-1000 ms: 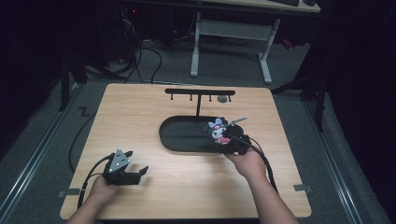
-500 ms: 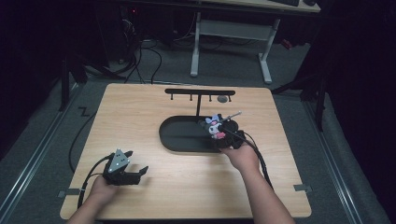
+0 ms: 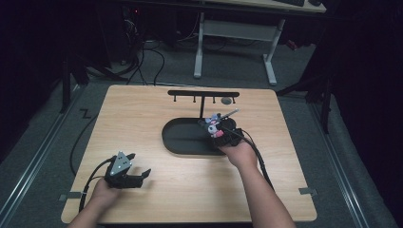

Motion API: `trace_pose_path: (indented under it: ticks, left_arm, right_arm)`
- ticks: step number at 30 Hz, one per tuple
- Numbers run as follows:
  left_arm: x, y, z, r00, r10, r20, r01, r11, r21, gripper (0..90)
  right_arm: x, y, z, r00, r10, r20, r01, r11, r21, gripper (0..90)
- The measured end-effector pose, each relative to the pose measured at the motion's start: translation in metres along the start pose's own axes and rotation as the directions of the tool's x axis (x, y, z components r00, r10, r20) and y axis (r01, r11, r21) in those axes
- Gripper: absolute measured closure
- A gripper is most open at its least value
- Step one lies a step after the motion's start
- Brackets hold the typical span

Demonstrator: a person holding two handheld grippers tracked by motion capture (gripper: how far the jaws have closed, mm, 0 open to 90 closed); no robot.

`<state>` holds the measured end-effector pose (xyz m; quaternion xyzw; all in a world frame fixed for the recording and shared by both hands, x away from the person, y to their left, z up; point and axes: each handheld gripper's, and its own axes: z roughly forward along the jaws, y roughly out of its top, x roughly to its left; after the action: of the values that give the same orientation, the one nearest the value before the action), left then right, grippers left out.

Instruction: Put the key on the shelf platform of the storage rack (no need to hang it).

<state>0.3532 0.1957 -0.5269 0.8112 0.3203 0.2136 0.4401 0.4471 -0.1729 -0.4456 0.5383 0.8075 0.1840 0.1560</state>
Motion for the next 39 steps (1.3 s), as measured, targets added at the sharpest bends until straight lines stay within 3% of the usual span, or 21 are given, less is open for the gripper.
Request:
trace_pose_path:
  ticks: [16,22,30,39]
  left_arm:
    - [0.001,0.0,0.0,1.0,-0.005,0.001,0.005,1.0,-0.005,15.4]
    - [0.001,0.0,0.0,1.0,-0.007,0.002,0.007,1.0,-0.006,15.4]
    - [0.0,0.0,0.0,1.0,-0.002,-0.001,0.002,1.0,-0.004,15.4]
    - [0.0,0.0,0.0,1.0,-0.002,0.0,0.002,1.0,-0.002,15.4]
  right_arm:
    - [-0.002,0.015,0.018,0.9998,0.017,0.008,-0.017,0.999,0.028,47.6]
    - [-0.001,0.009,0.03,0.9998,0.018,-0.001,-0.018,0.998,0.059,47.5]
    - [-0.007,-0.006,0.037,0.9977,0.065,-0.019,-0.063,0.993,0.096,46.9]
    - [-0.008,-0.008,0.041,0.996,0.083,-0.034,-0.079,0.993,0.09,42.0]
